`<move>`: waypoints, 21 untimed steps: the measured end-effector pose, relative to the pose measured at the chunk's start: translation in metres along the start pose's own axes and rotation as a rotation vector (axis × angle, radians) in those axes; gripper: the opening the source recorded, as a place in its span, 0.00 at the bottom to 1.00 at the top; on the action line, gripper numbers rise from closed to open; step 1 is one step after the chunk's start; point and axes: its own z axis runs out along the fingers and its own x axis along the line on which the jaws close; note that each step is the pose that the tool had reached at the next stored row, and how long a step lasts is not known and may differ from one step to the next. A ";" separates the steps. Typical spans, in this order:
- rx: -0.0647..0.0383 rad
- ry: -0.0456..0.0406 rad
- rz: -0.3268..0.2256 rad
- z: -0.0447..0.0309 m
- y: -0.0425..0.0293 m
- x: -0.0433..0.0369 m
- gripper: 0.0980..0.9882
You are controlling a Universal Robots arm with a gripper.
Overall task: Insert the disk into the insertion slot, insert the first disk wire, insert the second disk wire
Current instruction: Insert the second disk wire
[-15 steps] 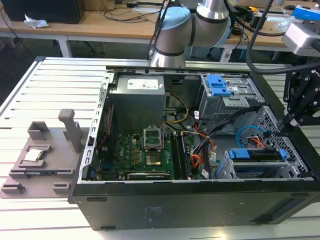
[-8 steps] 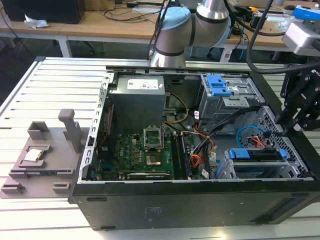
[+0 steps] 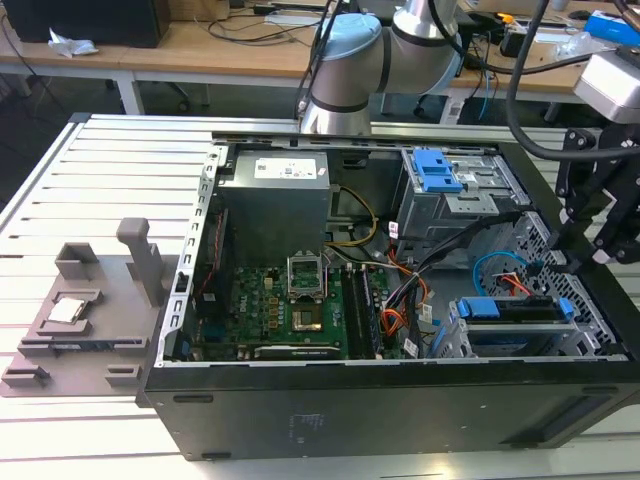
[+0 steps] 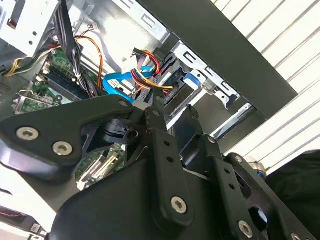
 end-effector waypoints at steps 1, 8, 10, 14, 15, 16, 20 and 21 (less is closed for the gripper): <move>0.000 -0.0001 0.000 0.0000 -0.0002 -0.0019 0.30; 0.000 0.0001 -0.006 0.0002 0.0022 -0.0112 0.30; 0.000 0.0003 -0.010 0.0008 0.0094 -0.0124 0.30; 0.000 0.0026 -0.011 0.0080 0.0197 -0.0139 0.30; -0.001 0.0039 -0.011 0.0105 0.0213 -0.0140 0.30; -0.001 0.0046 -0.011 0.0123 0.0222 -0.0139 0.30; -0.001 0.0071 -0.010 0.0184 0.0263 -0.0110 0.30; -0.001 0.0074 -0.011 0.0206 0.0268 -0.0096 0.30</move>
